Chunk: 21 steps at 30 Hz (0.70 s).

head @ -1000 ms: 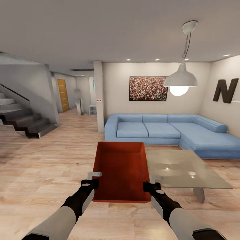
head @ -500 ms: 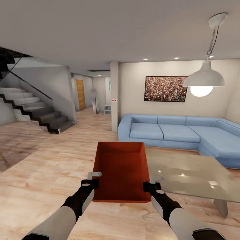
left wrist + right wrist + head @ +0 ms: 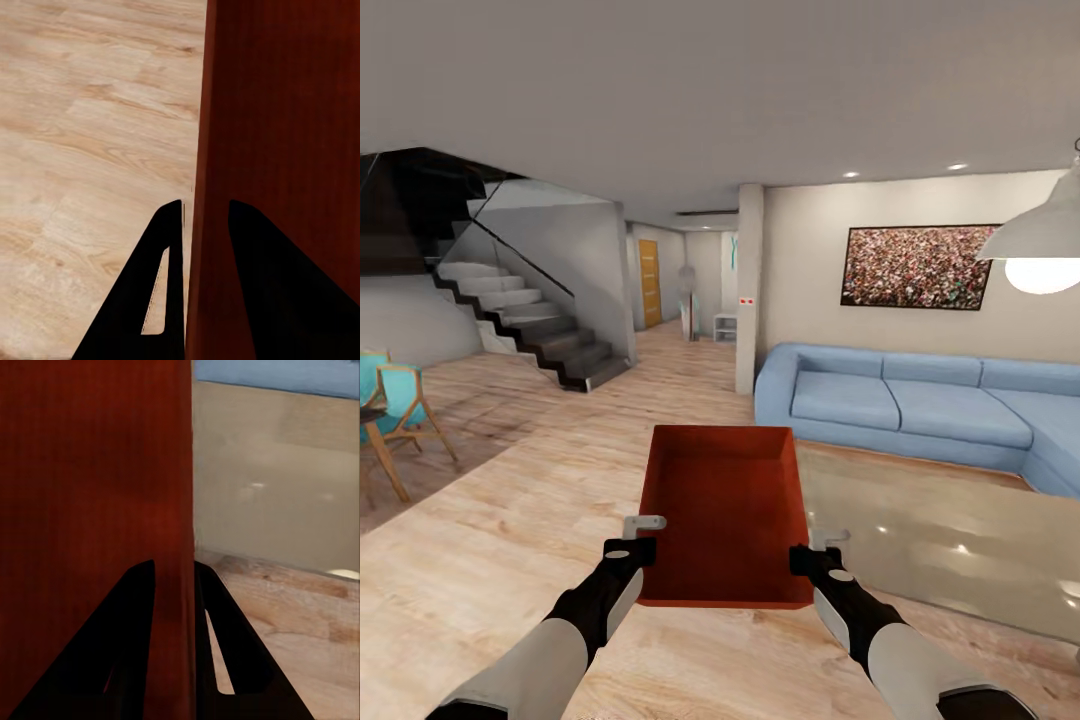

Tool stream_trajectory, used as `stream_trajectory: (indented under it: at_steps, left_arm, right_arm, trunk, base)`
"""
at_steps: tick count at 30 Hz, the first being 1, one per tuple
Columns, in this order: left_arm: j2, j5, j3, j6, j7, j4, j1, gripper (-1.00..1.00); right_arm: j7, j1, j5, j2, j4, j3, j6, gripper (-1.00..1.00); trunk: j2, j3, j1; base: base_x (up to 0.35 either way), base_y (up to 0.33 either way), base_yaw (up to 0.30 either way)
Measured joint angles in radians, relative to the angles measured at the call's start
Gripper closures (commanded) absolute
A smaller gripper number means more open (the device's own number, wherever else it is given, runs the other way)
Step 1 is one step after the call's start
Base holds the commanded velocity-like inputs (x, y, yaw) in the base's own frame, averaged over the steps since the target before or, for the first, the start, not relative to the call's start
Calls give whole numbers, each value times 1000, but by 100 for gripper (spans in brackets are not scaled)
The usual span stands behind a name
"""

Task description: Move the two storage containers from the living room to the garage. In the garage, place one container on the floor and stack the other container on top of it (either order is fine).

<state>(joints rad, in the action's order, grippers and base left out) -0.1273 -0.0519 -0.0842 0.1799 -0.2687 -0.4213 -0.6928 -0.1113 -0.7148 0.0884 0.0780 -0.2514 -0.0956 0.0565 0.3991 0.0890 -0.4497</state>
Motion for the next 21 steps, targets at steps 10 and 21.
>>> stream_trajectory:
  at_steps: [10, 21]
  left_arm:
    - [0, 0, 0, 0, 0, 0, 0, 100]
    - [0, 0, 0, 0, 0, 0, 0, 100]
  right_arm:
    - [0, 0, 0, 0, 0, 0, 0, 100]
    - [0, 0, 0, 0, 0, 0, 0, 100]
  trunk:
    - [0, 0, 0]
    - [0, 0, 0]
  base:
    - [0, 0, 300]
    - [0, 0, 300]
